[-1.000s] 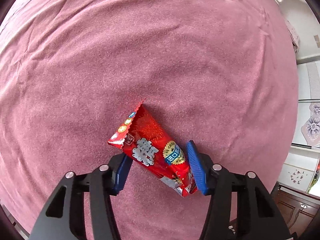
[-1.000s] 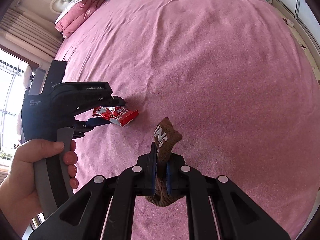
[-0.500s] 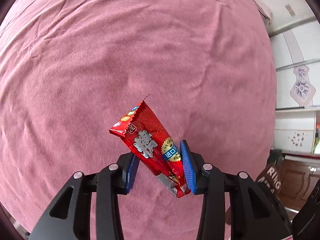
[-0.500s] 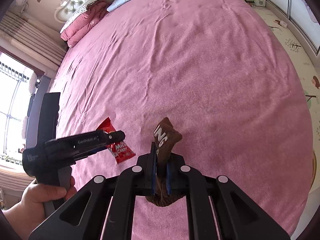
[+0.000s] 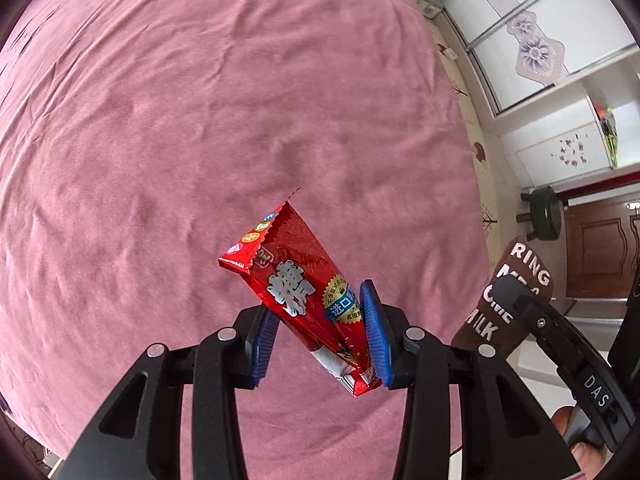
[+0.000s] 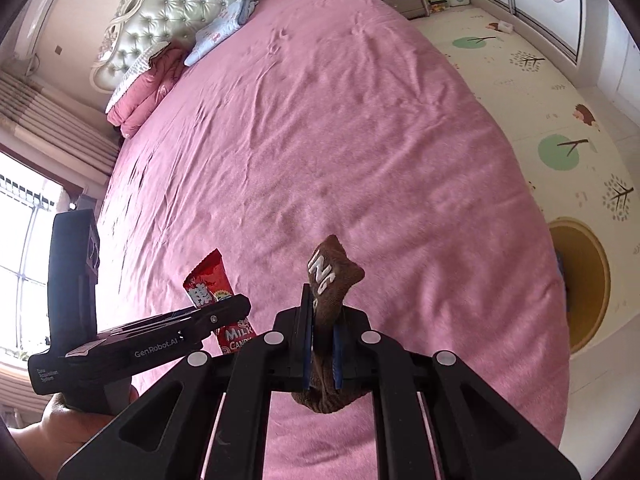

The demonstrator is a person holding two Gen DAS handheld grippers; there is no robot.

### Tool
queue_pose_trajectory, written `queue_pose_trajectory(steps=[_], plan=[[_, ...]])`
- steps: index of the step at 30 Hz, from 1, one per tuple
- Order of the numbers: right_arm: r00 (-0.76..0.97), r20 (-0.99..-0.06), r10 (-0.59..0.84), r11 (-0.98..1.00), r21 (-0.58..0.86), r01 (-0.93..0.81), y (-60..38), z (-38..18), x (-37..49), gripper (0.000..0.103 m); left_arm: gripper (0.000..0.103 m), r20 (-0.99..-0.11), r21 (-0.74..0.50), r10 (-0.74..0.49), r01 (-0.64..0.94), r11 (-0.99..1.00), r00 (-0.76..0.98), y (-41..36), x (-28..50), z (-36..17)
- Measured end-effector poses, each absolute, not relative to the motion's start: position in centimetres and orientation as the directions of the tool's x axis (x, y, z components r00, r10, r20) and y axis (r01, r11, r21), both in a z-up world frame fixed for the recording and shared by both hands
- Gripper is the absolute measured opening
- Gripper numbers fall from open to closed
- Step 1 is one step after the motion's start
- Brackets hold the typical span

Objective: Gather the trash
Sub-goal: 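Lift and carry the wrapper with left tool while right tool carries the sock, then open both tools over the yellow bin to drop wrapper and sock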

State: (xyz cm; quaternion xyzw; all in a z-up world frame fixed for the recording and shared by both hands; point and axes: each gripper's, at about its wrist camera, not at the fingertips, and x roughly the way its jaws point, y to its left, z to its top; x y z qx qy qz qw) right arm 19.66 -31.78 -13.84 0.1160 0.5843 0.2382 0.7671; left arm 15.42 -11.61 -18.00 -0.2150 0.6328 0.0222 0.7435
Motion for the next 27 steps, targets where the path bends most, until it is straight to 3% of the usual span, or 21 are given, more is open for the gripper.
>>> queue_pose_trajectory(steps=[13,27], plan=[[0.288,-0.853,0.435,0.899,0.429,-0.085,-48.3,-12.5,16.7,0.008,0.041,-0.925,-0.363,-0.352,-0.061,0.930,0.140,-29.6,16.5,-16.3],[0.348,-0.883,0.314,0.918,0.376,0.127,-62.8,-14.6,20.9,0.008,0.041,-0.920,-0.379,-0.391,0.173,0.909,0.034,-43.8,22.6,-17.7]])
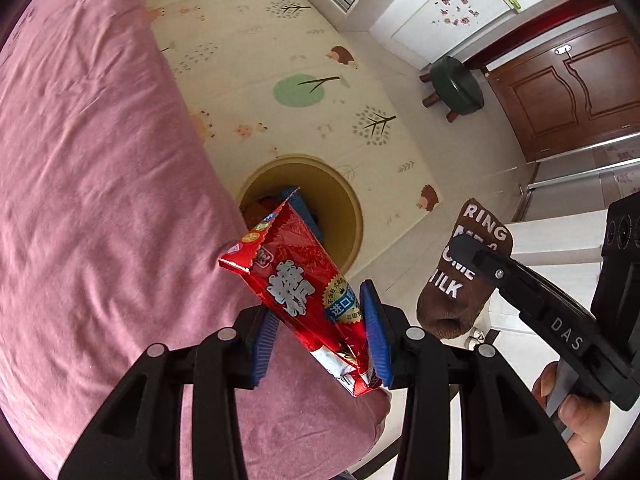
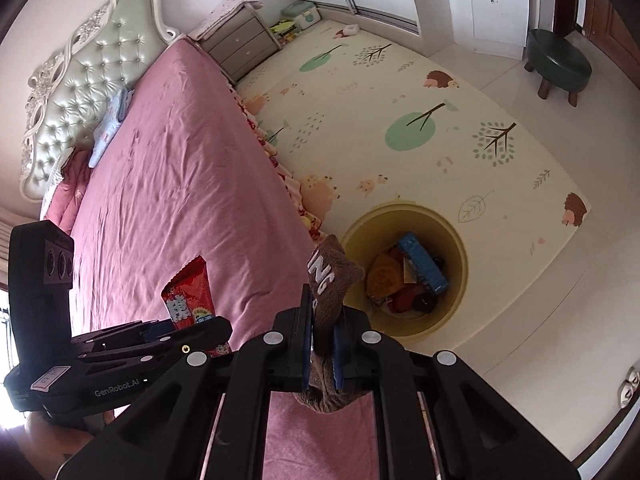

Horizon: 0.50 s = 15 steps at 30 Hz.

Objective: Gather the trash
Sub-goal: 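Open both tools over the yellow bin to drop wrapper and sock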

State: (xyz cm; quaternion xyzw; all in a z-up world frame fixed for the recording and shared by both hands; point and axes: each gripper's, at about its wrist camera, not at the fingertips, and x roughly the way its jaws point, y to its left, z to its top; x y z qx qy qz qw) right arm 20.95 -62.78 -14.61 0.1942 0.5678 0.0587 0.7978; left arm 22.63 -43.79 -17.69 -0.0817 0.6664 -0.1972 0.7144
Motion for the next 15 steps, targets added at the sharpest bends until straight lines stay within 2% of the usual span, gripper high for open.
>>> queue_pose_trajectory(steps=[10,14,15], plan=[[0.356,-0.889,0.288,0.923,0.357,0.145,-66.2,-16.1,24.9,0.008,0.041,-0.927,-0.353,-0.375,0.307,0.884,0.015,-49.6,26.6,-19.1],[0.361,-0.886,0.290,0.927,0.354,0.125,-66.3,-16.3,25.7,0.011,0.045,-0.931,-0.338,-0.365,0.347,0.875,0.014,-51.1,27.2,-19.5],[0.360,-0.887,0.289,0.928,0.352,0.123,-66.4,-16.3,25.9,0.017,0.048,-0.930,-0.340,-0.366,0.347,0.874,0.011,-51.2,27.3,-19.7]])
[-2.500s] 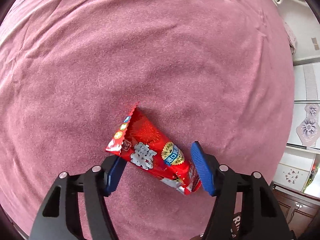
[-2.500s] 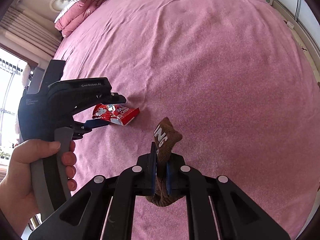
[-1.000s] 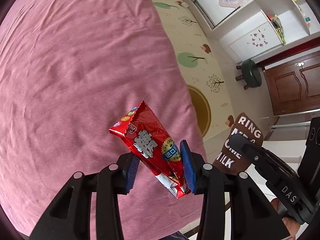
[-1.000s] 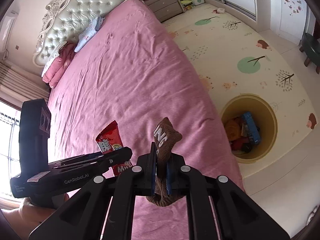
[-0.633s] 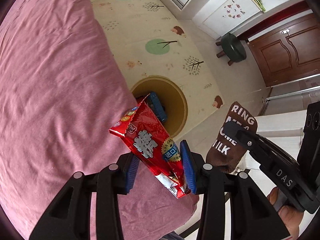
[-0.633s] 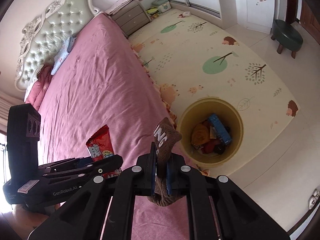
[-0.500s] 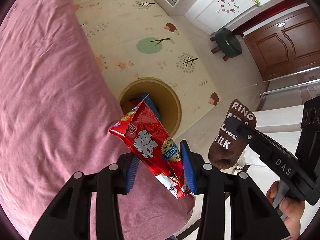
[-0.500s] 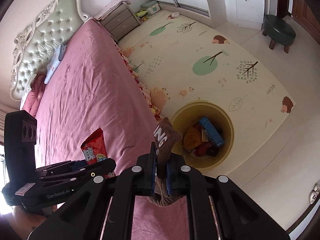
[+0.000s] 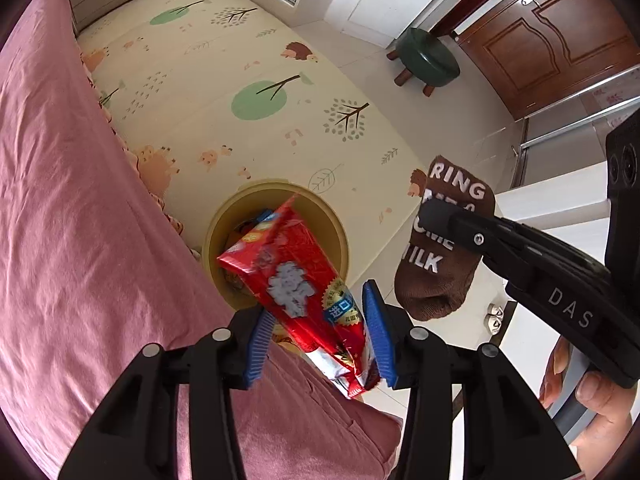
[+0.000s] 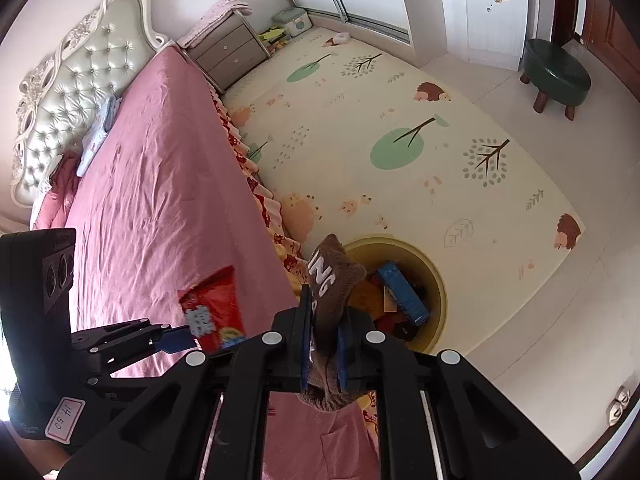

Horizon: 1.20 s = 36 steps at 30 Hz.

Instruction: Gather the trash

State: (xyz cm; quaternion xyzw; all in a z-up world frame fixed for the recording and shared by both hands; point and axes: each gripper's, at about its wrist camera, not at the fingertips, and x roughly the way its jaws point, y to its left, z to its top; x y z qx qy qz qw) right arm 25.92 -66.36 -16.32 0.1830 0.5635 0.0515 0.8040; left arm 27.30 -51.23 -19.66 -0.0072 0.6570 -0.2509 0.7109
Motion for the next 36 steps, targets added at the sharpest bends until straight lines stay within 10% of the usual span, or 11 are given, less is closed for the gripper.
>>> queue_pose_trajectory(steps=[2,36], plan=[[0.349,-0.888,0.299,0.924,0.361,0.125,-66.5,-16.5,26.3,0.040,0.080,-0.935,-0.323,-0.354,0.344,0.882,0.030,-51.3,27.5,-19.7],[0.226,-0.905,0.359,0.933,0.347,-0.095,-50.4,-13.6,19.7,0.047,0.085,-0.966,-0.228,-0.231,0.037,0.973,0.118,-33.6,16.8,-17.6]])
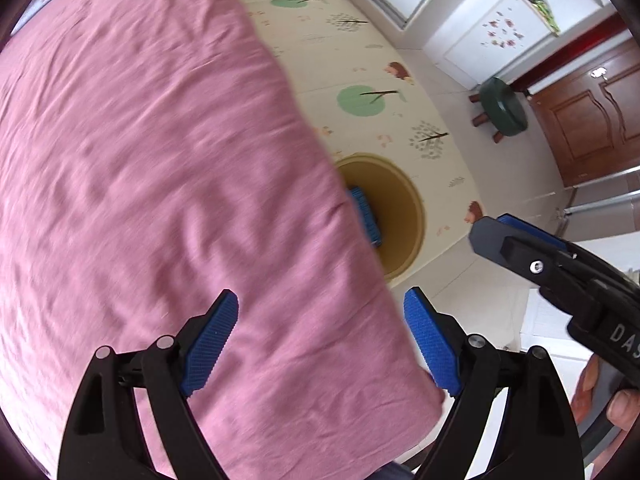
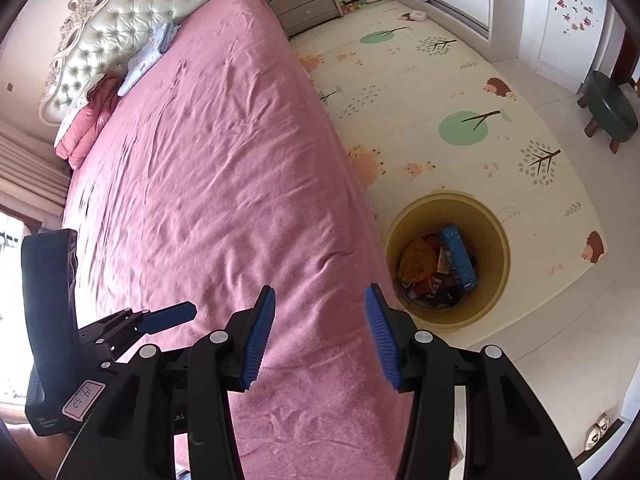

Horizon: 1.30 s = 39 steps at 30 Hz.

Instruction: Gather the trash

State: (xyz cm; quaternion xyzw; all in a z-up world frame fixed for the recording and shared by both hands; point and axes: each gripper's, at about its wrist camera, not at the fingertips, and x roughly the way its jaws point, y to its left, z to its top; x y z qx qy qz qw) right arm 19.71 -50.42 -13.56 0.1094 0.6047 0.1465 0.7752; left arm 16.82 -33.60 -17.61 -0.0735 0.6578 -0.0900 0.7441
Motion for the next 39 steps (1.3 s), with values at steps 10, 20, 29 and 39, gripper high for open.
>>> queue_pose_trajectory(steps=[10,20,29,39], plan=[[0.133,-0.910,0.393,0.903,0.354,-0.243,-40.1,-12.7,14.8,0.047,0.091,-0.972,-0.183,-0.157,-0.146,0.972,0.173,-23.7,9.6,-16.6],[0.100,-0.904,0.415,0.864,0.357,-0.355,-32.0,-9.4,11.5,0.053,0.098,-0.958,-0.142,-0.056,-0.296,0.945,0.281,-15.9,4.7,-12.5],[0.172,-0.895,0.411,0.848,0.306,-0.434,-26.8,-2.9,9.5,0.061,0.098,-0.963,-0.122,-0.004,-0.419,0.900,0.271,-10.0,1.0,-7.8],[0.237,-0.875,0.422,0.840,0.279,-0.465,-23.9,2.0,7.9,0.065,0.099,-0.925,-0.091,0.082,-0.426,0.900,0.371,-7.3,-0.7,-1.5]])
